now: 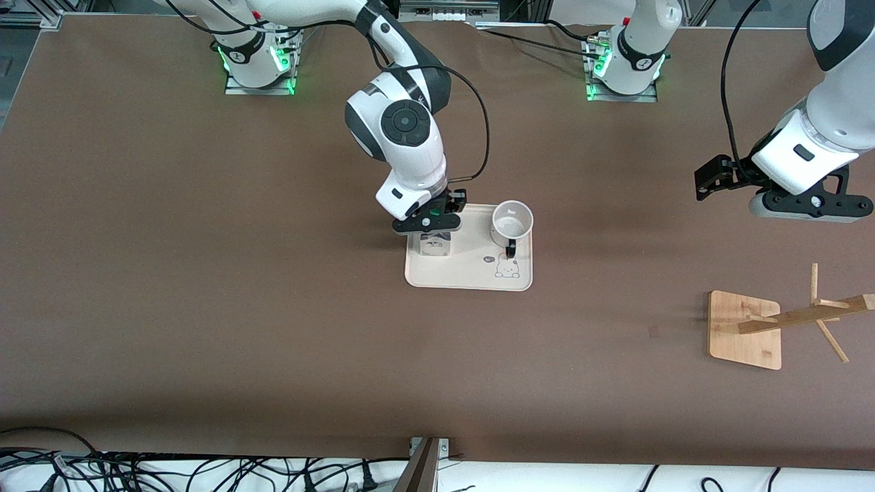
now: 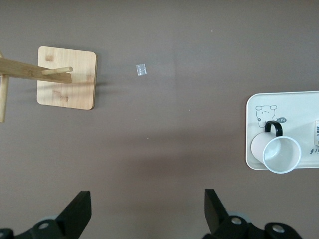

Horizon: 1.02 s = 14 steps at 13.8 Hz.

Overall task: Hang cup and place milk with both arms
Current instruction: 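Reach the right gripper down and grasp the blue milk carton, then carry the carton off the tray while the left gripper reaches the mug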

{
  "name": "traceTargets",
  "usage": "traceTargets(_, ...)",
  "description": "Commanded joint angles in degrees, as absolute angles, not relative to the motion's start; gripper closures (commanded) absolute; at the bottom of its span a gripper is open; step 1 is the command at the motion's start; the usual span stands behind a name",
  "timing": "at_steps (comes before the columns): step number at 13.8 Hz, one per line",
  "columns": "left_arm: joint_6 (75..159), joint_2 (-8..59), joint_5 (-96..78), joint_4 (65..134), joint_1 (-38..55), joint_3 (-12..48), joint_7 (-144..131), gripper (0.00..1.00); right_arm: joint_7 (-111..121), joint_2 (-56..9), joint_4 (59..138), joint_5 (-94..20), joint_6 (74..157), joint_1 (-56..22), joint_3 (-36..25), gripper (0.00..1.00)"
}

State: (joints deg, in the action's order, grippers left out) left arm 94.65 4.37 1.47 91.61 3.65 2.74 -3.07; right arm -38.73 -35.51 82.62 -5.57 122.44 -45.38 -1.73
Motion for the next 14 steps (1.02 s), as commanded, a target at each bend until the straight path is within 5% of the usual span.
traceTargets(1, 93.52, 5.1, 0.97, 89.74, 3.69, 2.81, -3.16, 0.0, -38.5, -32.62, 82.97, -4.92, 120.87, -45.44, -2.98, 0.75)
traceTargets(5, 93.51, 5.19, 0.97, 89.74, 3.69, 2.81, -3.16, 0.0, -28.08, -27.08, 82.79, -6.15, 112.96, -42.3, -8.17, 0.75)
traceTargets(14, 86.66, 7.81, 0.09, 89.91, 8.87, 4.57, -3.34, 0.0, 15.89, -26.45, 87.97, -16.0, 103.97, -11.71, -9.05, 0.72)
